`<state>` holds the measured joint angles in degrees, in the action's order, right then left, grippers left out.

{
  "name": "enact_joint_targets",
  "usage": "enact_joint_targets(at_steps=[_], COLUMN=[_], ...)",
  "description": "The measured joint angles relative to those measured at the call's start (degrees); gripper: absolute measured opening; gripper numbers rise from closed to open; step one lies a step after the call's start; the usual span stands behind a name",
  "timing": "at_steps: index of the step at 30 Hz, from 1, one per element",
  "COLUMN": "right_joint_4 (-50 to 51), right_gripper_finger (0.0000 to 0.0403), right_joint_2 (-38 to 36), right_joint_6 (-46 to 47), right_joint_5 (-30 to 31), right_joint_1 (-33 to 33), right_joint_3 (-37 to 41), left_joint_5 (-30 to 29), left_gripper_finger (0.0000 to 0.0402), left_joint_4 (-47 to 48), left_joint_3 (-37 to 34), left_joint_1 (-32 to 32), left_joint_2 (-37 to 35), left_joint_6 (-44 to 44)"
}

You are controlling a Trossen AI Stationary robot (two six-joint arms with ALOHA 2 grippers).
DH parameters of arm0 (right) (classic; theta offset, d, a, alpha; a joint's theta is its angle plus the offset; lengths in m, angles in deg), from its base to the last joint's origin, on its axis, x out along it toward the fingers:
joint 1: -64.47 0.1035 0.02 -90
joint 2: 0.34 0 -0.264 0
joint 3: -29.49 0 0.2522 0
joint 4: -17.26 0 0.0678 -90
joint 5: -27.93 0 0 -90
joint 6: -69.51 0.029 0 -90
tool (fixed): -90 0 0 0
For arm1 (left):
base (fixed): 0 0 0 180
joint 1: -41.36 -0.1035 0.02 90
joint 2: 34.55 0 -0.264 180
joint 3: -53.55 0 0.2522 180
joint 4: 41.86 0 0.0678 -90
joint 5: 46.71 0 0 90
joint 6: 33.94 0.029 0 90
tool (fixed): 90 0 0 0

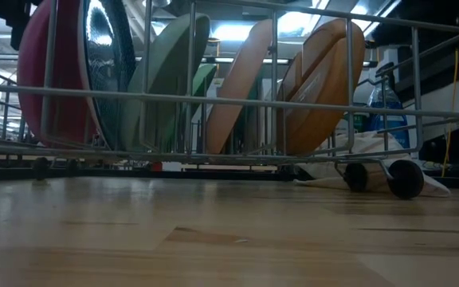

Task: Sort dishes
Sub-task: Return to Home Position

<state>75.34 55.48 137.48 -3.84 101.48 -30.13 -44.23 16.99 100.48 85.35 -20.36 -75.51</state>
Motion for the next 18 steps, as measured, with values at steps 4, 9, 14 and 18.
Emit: enact_joint_targets(at_steps=[4, 9, 14, 18], right_joint_4=[-7.4, -16.2, -31.6, -37.8], right_gripper_finger=[0.0074, 0.0074, 0.0074, 0.0074], right_joint_2=[-1.2, -1.2, -1.2, -1.2], right_joint_6=[-5.0, -10.4, -18.9, -21.1], right_joint_5=[-1.9, -9.9, -19.9, -21.8], right_joint_1=[0.6, 0.6, 0.6, 0.5], right_joint_3=[4.2, 7.0, 10.7, 11.4], left_joint_5=[0.0, 0.0, 2.8, 11.2], left_gripper_finger=[0.0184, 0.0184, 0.0184, 0.0184], left_joint_4=[1.1, 1.0, -0.3, -9.1], left_joint_3=[0.0, 0.0, 0.0, 0.0], left_joint_1=[-0.3, -0.3, -0.3, -0.3], left_joint_2=[2.6, 9.6, 19.1, 26.0], left_joint_6=[-5.1, -10.9, -18.3, -16.4])
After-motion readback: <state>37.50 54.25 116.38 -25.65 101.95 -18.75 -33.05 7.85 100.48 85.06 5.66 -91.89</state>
